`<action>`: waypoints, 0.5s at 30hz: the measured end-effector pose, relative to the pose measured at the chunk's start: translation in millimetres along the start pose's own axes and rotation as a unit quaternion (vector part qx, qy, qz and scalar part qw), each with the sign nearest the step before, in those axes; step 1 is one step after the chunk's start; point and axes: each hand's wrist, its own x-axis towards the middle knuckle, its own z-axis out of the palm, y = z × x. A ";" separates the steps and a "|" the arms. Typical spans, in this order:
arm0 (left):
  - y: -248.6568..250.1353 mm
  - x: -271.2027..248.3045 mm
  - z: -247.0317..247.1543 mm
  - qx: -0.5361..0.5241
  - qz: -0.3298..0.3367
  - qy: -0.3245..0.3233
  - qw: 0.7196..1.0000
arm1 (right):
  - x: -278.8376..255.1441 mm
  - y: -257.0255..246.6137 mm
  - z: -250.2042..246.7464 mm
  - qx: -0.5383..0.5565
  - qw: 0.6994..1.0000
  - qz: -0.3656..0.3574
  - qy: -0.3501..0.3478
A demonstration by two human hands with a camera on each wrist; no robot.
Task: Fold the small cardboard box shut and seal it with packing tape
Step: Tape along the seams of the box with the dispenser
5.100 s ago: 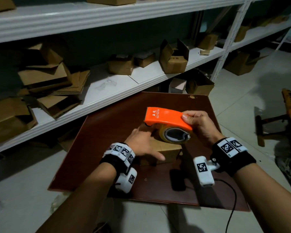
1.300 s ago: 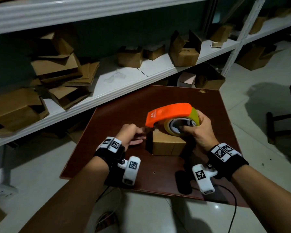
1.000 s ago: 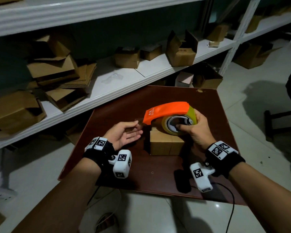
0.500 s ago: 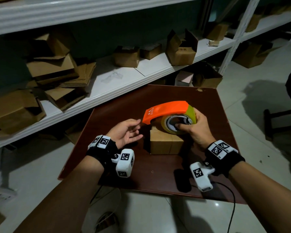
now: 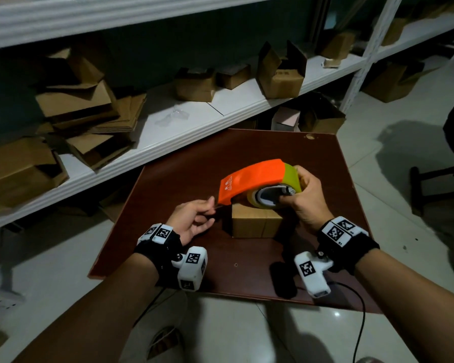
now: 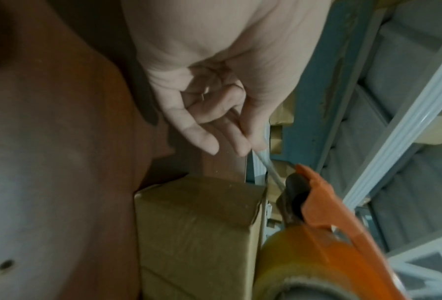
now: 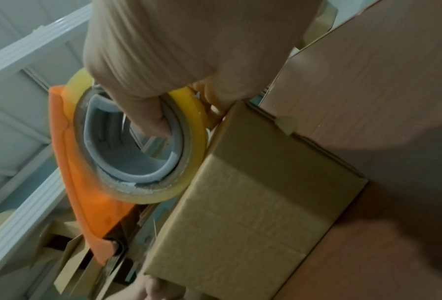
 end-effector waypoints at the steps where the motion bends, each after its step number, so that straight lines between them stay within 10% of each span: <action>1: 0.5 -0.7 -0.9 0.000 0.002 0.002 1.000 | -0.5 -1.3 0.5 0.002 1.000 0.001 0.000; 15: -12.3 -3.5 20.4 0.035 0.036 0.088 0.995 | 0.0 4.4 4.3 0.010 1.000 0.010 0.026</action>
